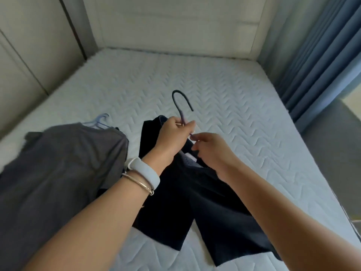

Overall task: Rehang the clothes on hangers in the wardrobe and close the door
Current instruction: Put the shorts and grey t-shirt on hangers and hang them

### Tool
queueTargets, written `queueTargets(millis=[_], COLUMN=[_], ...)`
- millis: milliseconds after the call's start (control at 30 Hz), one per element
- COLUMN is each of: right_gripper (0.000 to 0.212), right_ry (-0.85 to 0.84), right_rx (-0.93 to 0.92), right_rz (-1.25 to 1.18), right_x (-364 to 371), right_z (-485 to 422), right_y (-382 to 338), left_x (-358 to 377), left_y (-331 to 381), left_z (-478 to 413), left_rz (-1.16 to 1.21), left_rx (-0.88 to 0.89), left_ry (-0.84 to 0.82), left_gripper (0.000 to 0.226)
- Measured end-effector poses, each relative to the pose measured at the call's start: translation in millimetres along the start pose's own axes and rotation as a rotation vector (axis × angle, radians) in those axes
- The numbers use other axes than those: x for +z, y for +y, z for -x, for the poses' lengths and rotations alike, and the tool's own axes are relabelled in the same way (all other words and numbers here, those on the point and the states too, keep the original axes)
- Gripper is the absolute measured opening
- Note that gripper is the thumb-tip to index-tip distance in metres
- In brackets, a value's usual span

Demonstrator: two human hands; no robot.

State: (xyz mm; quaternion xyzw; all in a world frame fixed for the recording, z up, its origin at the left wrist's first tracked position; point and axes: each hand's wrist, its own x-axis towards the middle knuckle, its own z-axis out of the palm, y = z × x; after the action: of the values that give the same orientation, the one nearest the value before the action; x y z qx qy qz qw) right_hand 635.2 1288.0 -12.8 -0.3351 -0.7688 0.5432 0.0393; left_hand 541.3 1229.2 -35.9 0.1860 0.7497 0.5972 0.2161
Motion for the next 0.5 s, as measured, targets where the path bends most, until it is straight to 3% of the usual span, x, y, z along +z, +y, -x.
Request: queueTargets(millis=[167, 267, 400, 500], right_gripper=[0.029, 0.024, 0.026, 0.042], right_ry=[-0.218, -0.224, -0.091, -0.159], right_rx=[-0.185, -0.365, -0.775, -1.091], right_rz=[0.012, 0.108, 0.226, 0.344], right_x=[9.1, 10.4, 24.4, 50.8], right_z=[81.4, 115.7, 159.1, 204.9], right_y=[-68.5, -109.4, -166.1, -211.0], left_x=[-72.2, -128.6, -191.1, -229.7], left_y=[73.4, 111.0, 154.7, 186.1], left_z=[79.3, 138.1, 221.1, 278.5], left_rz=[-0.127, -0.26, -0.416, -0.585], left_rx=[0.117, 0.176, 0.218, 0.278], left_ry=[0.05, 0.008, 0.088, 0.168], left_gripper=[0.023, 0.025, 0.019, 0.017])
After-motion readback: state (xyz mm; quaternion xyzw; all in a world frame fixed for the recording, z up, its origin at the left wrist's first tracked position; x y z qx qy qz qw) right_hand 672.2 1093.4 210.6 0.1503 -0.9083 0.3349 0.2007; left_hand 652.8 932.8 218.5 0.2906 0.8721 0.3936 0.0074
